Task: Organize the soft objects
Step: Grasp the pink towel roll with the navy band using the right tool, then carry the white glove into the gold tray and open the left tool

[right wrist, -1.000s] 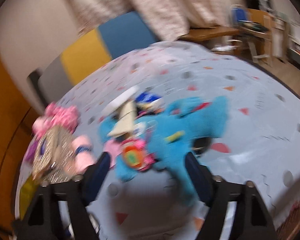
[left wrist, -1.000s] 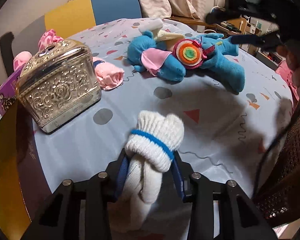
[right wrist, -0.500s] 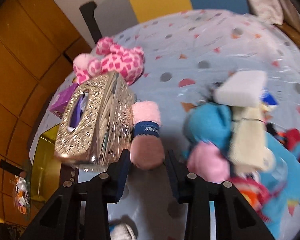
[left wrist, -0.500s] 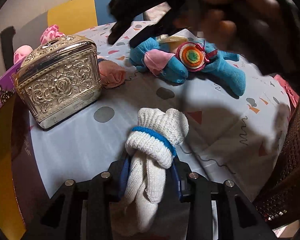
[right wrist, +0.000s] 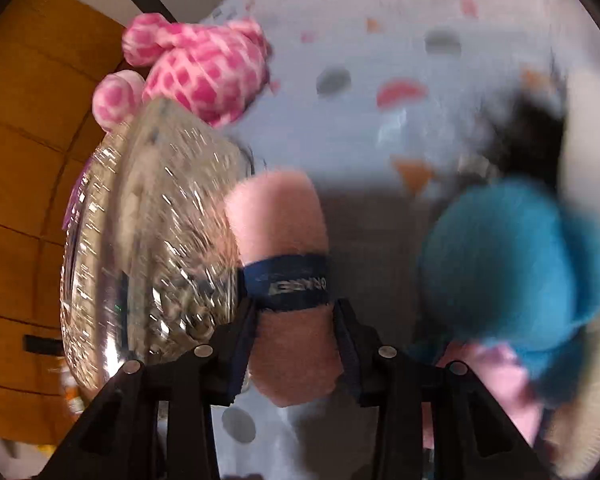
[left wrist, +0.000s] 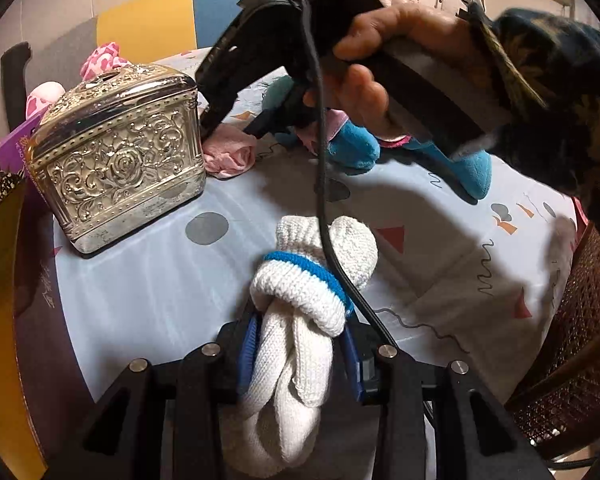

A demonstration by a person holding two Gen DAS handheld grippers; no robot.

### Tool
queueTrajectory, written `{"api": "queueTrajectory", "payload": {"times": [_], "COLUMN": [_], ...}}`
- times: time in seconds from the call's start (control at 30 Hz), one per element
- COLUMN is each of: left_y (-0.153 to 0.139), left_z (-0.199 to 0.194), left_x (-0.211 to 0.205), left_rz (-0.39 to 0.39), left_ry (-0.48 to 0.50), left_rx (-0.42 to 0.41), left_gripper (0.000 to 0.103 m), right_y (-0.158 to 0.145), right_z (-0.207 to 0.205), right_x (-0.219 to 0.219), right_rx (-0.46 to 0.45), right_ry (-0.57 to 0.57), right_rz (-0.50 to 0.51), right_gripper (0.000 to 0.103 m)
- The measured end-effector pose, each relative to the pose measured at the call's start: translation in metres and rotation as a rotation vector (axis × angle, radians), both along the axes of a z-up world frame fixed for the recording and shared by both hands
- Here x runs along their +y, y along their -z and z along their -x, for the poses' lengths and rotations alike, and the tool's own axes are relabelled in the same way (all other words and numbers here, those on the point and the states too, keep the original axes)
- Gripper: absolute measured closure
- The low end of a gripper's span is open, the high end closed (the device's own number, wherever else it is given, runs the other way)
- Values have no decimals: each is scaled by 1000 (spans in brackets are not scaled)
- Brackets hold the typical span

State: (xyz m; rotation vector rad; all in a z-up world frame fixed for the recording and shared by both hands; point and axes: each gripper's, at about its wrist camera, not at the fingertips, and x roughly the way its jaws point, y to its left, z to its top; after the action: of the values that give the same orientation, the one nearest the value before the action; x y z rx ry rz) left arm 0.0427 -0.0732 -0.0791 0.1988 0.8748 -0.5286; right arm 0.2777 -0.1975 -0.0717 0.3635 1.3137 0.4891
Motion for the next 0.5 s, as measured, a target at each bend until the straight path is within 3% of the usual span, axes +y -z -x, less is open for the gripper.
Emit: {"api": "queueTrajectory", "payload": {"times": [0.2, 0.5], "left_y": [-1, -6], "left_z": [2, 5], "left_x": [1, 6], "left_rz": [-1, 22], "left_ry": [-6, -23], "left_rx": [-5, 20], "left_gripper": [66, 68], "right_y": [-18, -29], "right_z": [28, 117], "right_x": [1, -39], "right_rx": [-53, -31], "right_ry": [-29, -28], "right_rz": [139, 290], "right_gripper": [72, 71]}}
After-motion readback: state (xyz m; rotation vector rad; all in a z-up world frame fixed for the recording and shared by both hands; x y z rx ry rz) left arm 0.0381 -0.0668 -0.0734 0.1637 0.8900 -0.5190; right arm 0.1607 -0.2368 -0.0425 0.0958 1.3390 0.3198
